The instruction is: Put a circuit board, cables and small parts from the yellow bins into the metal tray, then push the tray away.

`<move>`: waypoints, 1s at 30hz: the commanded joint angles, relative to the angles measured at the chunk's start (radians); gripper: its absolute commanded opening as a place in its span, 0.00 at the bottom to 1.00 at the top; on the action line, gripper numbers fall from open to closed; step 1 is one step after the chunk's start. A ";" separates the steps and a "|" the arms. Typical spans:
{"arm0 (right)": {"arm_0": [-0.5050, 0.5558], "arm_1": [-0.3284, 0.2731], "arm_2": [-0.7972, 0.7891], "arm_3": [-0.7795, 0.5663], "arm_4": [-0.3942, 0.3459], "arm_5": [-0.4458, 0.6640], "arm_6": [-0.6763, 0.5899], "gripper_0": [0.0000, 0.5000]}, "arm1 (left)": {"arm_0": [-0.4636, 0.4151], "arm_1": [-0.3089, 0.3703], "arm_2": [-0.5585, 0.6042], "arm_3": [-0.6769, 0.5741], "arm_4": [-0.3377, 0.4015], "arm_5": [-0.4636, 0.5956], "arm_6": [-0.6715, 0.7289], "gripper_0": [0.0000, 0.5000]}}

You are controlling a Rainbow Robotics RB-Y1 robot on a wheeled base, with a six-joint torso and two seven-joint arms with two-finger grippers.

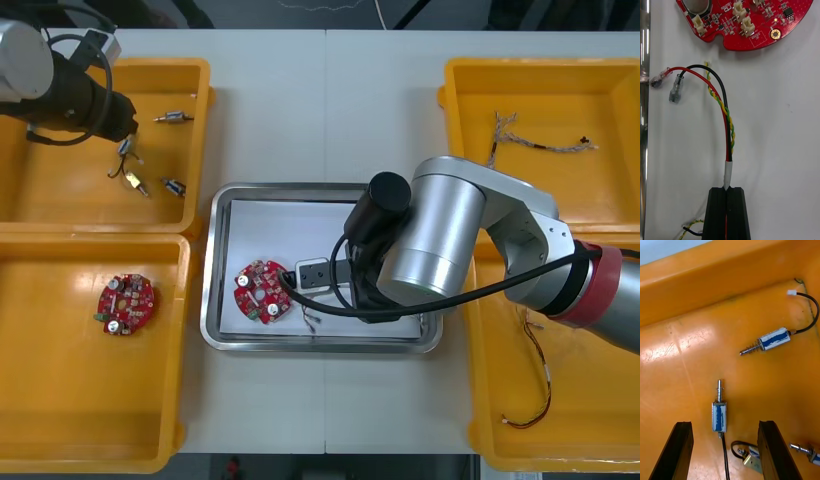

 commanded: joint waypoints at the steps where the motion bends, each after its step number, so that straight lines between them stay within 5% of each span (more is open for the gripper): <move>1: -0.035 0.031 0.032 0.011 0.014 -0.010 0.018 0.00 | -0.053 -0.025 -0.051 0.044 -0.021 -0.085 -0.082 1.00; 7: -0.025 0.037 0.032 0.016 0.014 0.005 0.018 0.02 | -0.046 -0.037 -0.065 0.070 -0.047 -0.111 -0.088 1.00; 10: -0.022 0.037 0.032 0.016 0.012 0.012 0.016 0.79 | -0.026 -0.037 -0.068 0.070 -0.058 -0.128 -0.095 1.00; 12: -0.022 0.037 0.032 0.016 0.014 0.012 0.015 1.00 | -0.015 -0.037 -0.074 0.070 -0.061 -0.149 -0.097 1.00; 21: -0.022 0.042 -0.031 -0.002 0.003 0.041 0.019 1.00 | 0.020 -0.034 -0.092 0.081 -0.075 -0.189 -0.098 1.00; 30: -0.022 0.105 -0.180 -0.039 -0.001 0.257 0.016 1.00 | 0.057 -0.031 -0.094 0.081 -0.079 -0.218 -0.106 1.00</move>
